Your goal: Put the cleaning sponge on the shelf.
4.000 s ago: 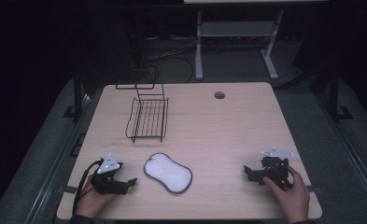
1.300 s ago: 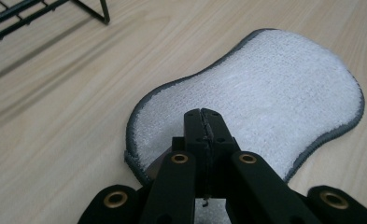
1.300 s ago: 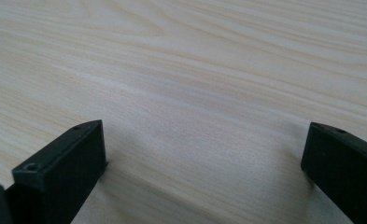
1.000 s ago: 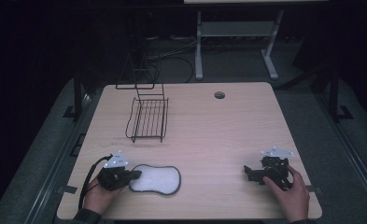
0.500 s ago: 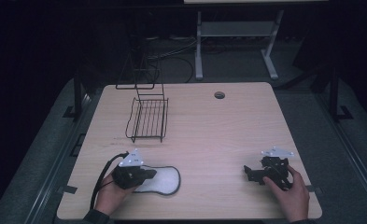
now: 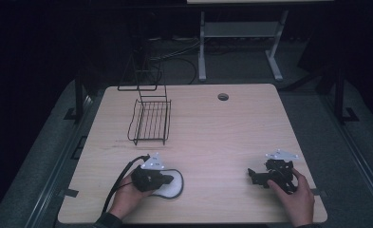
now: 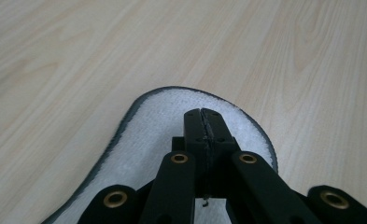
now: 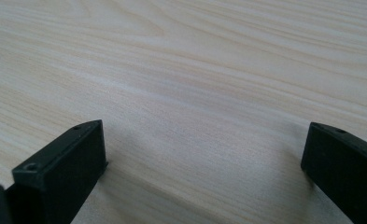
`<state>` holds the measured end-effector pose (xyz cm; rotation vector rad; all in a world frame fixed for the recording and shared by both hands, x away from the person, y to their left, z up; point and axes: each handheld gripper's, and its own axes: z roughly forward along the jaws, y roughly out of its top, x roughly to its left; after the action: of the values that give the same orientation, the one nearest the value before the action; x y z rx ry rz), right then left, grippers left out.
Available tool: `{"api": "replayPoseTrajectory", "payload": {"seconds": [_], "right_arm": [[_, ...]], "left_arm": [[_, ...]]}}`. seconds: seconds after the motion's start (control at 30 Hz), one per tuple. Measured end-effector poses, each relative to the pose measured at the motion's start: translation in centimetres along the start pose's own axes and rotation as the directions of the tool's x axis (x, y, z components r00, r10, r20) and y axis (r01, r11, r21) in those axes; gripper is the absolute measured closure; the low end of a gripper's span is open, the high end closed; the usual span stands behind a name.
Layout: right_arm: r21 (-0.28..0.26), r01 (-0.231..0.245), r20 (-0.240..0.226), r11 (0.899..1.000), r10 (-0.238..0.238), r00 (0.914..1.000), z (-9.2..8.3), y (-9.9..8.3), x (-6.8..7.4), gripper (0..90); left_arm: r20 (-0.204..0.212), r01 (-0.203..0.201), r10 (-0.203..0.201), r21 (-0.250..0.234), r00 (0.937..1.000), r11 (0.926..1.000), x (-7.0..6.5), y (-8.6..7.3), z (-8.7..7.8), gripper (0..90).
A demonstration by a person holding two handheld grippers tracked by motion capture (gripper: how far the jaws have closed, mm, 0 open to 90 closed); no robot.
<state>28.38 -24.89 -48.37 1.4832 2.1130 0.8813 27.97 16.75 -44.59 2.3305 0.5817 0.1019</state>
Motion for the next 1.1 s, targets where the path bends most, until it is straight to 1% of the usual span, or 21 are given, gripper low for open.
{"api": "replayPoseTrajectory", "payload": {"seconds": [0.03,0.07,0.13,0.3,0.37,0.4,0.43,0.57,0.67,0.7,0.77,0.83,0.87,0.9,0.97,1.0,1.03,1.1], "right_arm": [[0.000,0.000,0.000,1.000,0.000,1.0000,0.0,0.0,0.0,0.0],[0.000,0.001,0.000,1.000,-0.001,1.0000,0.0,0.0,0.0,0.0],[0.000,-0.001,0.000,1.000,0.001,1.0000,0.0,0.0,0.0,0.0],[0.000,0.000,0.000,1.000,0.000,1.0000,0.0,0.0,0.0,0.0],[0.000,-0.001,0.000,1.000,0.001,1.0000,0.0,0.0,0.0,0.0],[0.000,-0.001,0.000,1.000,0.001,1.0000,0.0,0.0,0.0,0.0],[0.000,-0.001,0.000,1.000,0.001,1.0000,0.0,0.0,0.0,0.0],[0.000,-0.001,0.000,1.000,0.001,1.0000,0.0,0.0,0.0,0.0],[0.000,0.000,0.000,1.000,0.000,1.0000,0.0,0.0,0.0,0.0],[0.000,0.000,0.000,1.000,0.000,1.0000,0.0,0.0,0.0,0.0],[0.000,-0.001,0.000,1.000,0.001,1.0000,0.0,0.0,0.0,0.0],[0.000,-0.001,0.000,1.000,0.001,1.0000,0.0,0.0,0.0,0.0],[0.000,0.000,0.000,1.000,0.000,1.0000,0.0,0.0,0.0,0.0],[0.000,0.000,0.000,1.000,0.000,1.0000,0.0,0.0,0.0,0.0],[0.000,0.000,0.000,1.000,0.000,1.0000,0.0,0.0,0.0,0.0],[0.000,-0.001,0.000,1.000,0.001,1.0000,0.0,0.0,0.0,0.0],[0.000,-0.001,0.000,1.000,0.001,1.0000,0.0,0.0,0.0,0.0],[0.000,0.000,0.000,1.000,0.000,1.0000,0.0,0.0,0.0,0.0]], "left_arm": [[0.005,-0.003,0.003,0.001,1.0000,1.0000,0.1,0.1,0.1,89.8],[0.000,-0.010,0.010,0.007,1.0000,0.9999,0.1,0.3,0.2,89.8],[-0.013,-0.006,0.007,0.004,0.9999,1.0000,0.1,0.5,0.4,89.8],[-0.028,-0.004,0.004,0.009,0.9996,0.9999,0.6,1.0,0.8,89.9],[-0.048,0.002,-0.001,0.011,0.9989,0.9999,1.1,1.4,1.0,89.9],[-0.048,0.002,-0.001,0.011,0.9989,0.9999,1.1,1.4,1.0,89.9],[-0.056,0.003,-0.002,0.011,0.9984,0.9999,1.2,1.5,1.1,89.9],[-0.079,0.020,-0.019,0.008,0.9967,0.9998,2.0,1.7,1.2,89.8],[-0.103,0.023,-0.022,0.012,0.9944,0.9997,2.7,1.8,1.2,89.9],[-0.111,0.034,-0.034,0.004,0.9932,0.9994,2.9,1.8,1.2,89.9],[-0.121,0.044,-0.044,-0.001,0.9916,0.9990,3.4,1.7,1.1,89.9],[-0.124,0.061,-0.063,-0.015,0.9903,0.9980,3.6,1.6,0.8,89.9],[-0.120,0.069,-0.073,-0.038,0.9900,0.9969,3.7,1.5,0.2,89.8],[-0.120,0.069,-0.073,-0.038,0.9900,0.9969,3.7,1.5,0.2,89.8],[-0.130,0.073,-0.080,-0.060,0.9883,0.9955,3.7,1.4,-0.9,89.7],[-0.133,0.081,-0.090,-0.072,0.9869,0.9941,3.8,1.1,-1.7,89.7],[-0.133,0.081,-0.090,-0.072,0.9869,0.9941,3.8,1.1,-1.7,89.7],[-0.148,0.101,-0.110,-0.072,0.9829,0.9923,4.2,0.2,-2.5,89.8]]}}
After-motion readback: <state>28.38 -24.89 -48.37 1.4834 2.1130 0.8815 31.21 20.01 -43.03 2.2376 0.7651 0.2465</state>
